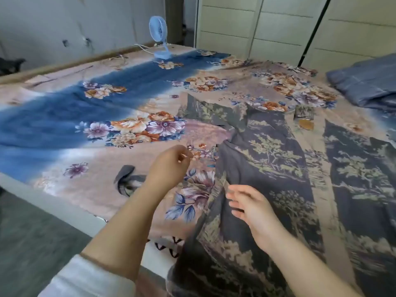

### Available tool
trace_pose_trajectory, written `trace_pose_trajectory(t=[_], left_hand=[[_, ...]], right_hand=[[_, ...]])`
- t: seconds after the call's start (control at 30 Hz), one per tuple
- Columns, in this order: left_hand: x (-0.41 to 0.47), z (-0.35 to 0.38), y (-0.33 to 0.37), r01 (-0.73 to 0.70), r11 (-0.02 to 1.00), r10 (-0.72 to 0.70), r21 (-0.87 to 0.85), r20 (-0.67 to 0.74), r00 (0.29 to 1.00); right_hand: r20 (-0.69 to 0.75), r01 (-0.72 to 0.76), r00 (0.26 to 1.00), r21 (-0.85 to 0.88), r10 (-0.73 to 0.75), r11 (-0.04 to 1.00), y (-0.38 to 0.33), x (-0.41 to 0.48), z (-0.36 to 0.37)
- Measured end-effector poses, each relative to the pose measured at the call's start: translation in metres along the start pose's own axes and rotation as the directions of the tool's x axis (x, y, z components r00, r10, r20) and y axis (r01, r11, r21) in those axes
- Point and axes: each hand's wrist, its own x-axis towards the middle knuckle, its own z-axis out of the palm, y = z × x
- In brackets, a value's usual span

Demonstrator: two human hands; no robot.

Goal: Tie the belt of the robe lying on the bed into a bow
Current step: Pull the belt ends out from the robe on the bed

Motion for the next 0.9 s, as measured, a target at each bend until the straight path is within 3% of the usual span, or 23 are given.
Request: trace_pose_trajectory(t=[0.1,0.2,0.33,0.47,0.63,0.73,0.83,0.9], left_hand=[[0.011,-0.029,-0.032,0.093,0.940,-0.051,0.329,-0.133,0.990],[0.012,-0.043,-0.058,0.298,0.793,-0.233,0.532,-0.187,0.954],[0.010,-0.055,-0.085,0.425,0.719,-0.358,0.550,-0.230,0.905],[0.007,-0.067,-0.109,0.443,0.695,-0.434,0.566,-0.162,0.886],[0.007,-0.065,-0.124,0.370,0.761,-0.383,0.533,-0.090,0.919],[0.009,-0.067,-0.117,0.388,0.851,-0.376,0.353,-0.106,0.921],[0.011,-0.071,-0.093,0.360,0.931,-0.364,-0.056,-0.178,0.914],[0.012,-0.071,-0.070,0.281,0.902,-0.348,-0.327,-0.167,0.922]], right_hand=[[-0.031,0.143,0.987,-0.307,-0.160,0.941,0.010,0.015,0.012],[0.002,0.216,0.971,-0.444,-0.241,0.870,0.017,0.024,0.021],[0.012,0.266,0.943,-0.624,-0.332,0.735,0.021,0.034,0.034],[0.037,0.302,0.906,-0.754,-0.422,0.584,0.019,0.035,0.050],[0.077,0.292,0.924,-0.773,-0.373,0.563,0.021,0.036,0.058],[0.093,0.287,0.934,-0.770,-0.344,0.571,0.023,0.034,0.055],[0.102,0.298,0.941,-0.703,-0.324,0.646,0.022,0.032,0.051],[0.099,0.297,0.947,-0.635,-0.306,0.713,0.020,0.028,0.048]])
